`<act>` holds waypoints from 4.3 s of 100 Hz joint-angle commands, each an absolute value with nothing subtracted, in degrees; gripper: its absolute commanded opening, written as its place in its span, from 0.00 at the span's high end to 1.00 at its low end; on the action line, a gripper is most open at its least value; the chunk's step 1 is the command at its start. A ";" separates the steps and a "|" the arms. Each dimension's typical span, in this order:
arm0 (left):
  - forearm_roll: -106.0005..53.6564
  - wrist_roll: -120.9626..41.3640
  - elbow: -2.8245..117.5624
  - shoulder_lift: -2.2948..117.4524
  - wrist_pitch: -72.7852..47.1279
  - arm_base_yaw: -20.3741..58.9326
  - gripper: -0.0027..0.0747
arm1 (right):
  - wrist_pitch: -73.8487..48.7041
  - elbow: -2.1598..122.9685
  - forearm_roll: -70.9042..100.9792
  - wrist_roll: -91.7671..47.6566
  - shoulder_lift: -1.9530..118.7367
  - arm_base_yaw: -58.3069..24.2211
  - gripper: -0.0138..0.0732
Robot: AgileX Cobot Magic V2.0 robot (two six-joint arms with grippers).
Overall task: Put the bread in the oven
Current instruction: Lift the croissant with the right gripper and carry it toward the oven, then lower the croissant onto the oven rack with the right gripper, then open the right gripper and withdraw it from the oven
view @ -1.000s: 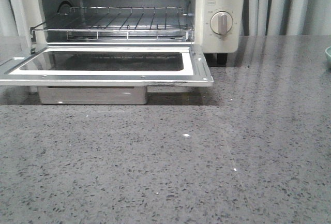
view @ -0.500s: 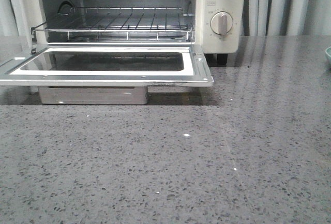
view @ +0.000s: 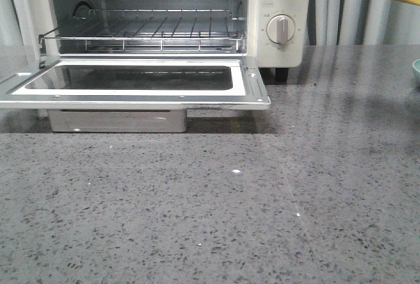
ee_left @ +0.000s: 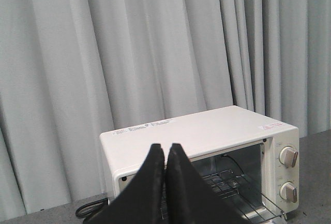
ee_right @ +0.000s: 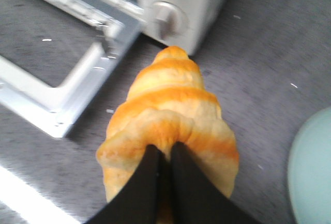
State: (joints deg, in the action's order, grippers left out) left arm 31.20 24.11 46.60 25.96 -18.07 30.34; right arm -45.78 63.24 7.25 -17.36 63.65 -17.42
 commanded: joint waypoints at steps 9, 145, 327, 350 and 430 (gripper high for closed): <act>31.59 24.23 48.51 26.28 -14.52 30.79 0.99 | -41.04 67.75 7.14 -17.91 62.42 -24.05 0.93; 31.10 24.23 48.40 26.28 -14.52 30.79 0.99 | -36.39 96.78 6.26 -22.31 95.14 -37.19 0.93; 31.10 24.23 48.40 26.28 -14.52 30.79 0.99 | -19.00 98.85 -2.82 -22.31 103.59 -35.05 0.28; 31.10 24.23 48.40 26.06 -14.52 30.79 0.99 | -21.97 98.85 -2.82 -22.31 101.71 -38.42 0.28; 35.04 24.11 38.84 7.40 -19.53 30.79 0.99 | -42.27 98.85 -1.78 -16.83 86.32 -44.11 0.30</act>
State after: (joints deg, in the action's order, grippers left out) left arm 34.16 24.01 39.35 6.90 -22.65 30.34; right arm -43.05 97.06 -1.03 -18.83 91.27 -44.19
